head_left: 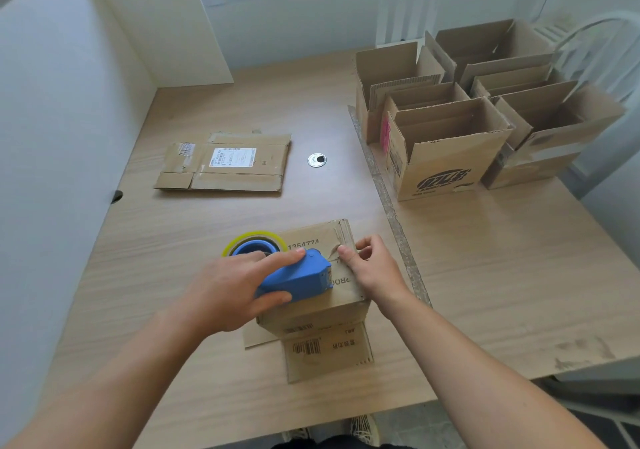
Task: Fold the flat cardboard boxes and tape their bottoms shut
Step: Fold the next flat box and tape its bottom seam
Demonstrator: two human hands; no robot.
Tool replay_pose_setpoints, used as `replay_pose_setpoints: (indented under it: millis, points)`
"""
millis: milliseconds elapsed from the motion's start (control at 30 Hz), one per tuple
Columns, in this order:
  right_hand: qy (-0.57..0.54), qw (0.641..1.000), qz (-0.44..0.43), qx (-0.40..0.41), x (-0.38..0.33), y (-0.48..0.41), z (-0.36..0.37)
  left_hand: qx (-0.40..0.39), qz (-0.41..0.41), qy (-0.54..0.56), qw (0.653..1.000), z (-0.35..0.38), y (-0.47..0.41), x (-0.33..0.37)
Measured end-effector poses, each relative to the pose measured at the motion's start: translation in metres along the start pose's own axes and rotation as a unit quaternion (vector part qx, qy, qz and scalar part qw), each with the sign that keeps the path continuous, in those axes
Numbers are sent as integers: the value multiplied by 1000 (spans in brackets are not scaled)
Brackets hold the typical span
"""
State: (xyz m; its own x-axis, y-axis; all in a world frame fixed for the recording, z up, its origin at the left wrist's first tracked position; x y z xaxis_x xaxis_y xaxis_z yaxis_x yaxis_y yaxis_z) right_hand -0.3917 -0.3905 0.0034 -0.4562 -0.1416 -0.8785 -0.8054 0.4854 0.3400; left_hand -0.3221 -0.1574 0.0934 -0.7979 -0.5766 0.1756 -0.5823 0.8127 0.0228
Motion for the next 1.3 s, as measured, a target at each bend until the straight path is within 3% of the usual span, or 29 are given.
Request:
replay_pose_setpoints:
  millis: [267, 467, 600, 900, 1000, 1067, 1167, 1233, 1300]
  points:
    - [7, 1000, -3, 11, 4, -3, -1, -78, -45, -1, 996, -39, -3, -29]
    - [38, 999, -17, 26, -2, 5, -1, -195, -113, 166, 960, -55, 6, -67]
    - [61, 997, -26, 37, -5, 10, -2, -216, -117, 268, 931, -56, 16, -94]
    - [22, 999, 24, 24, -14, 14, 4, -278, -128, 340, 889, -38, 28, -146]
    - [54, 997, 29, 51, -21, 15, 8, -281, -136, 352, 882, -17, 27, -150]
    - [138, 984, 21, 111, -26, 19, 13, -282, -135, 361, 879, -3, 24, -150]
    - [311, 916, -101, 235, -43, 41, 29, -275, -129, 364, 881, 14, 20, -146]
    - [372, 876, -236, 195, -52, 56, 48, -264, -124, 371, 882, 22, 18, -144]
    - [407, 864, -282, 94, -53, 70, 67, -257, -117, 378, 882, 28, 17, -144]
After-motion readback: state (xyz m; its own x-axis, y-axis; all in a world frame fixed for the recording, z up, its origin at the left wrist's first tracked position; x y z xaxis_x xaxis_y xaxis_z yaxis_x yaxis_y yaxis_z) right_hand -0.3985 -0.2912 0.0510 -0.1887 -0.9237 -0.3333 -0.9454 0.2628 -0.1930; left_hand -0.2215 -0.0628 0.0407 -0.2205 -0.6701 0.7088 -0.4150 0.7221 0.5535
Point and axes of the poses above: each hand's wrist, its own y-axis away from the middle knuckle, its own z-axis out of the palm, x = y × z, the point moved 1 cm from there along -y, towards the middle knuckle, and after that the axes turned 1 degree about -y, right-handed, at the moved point
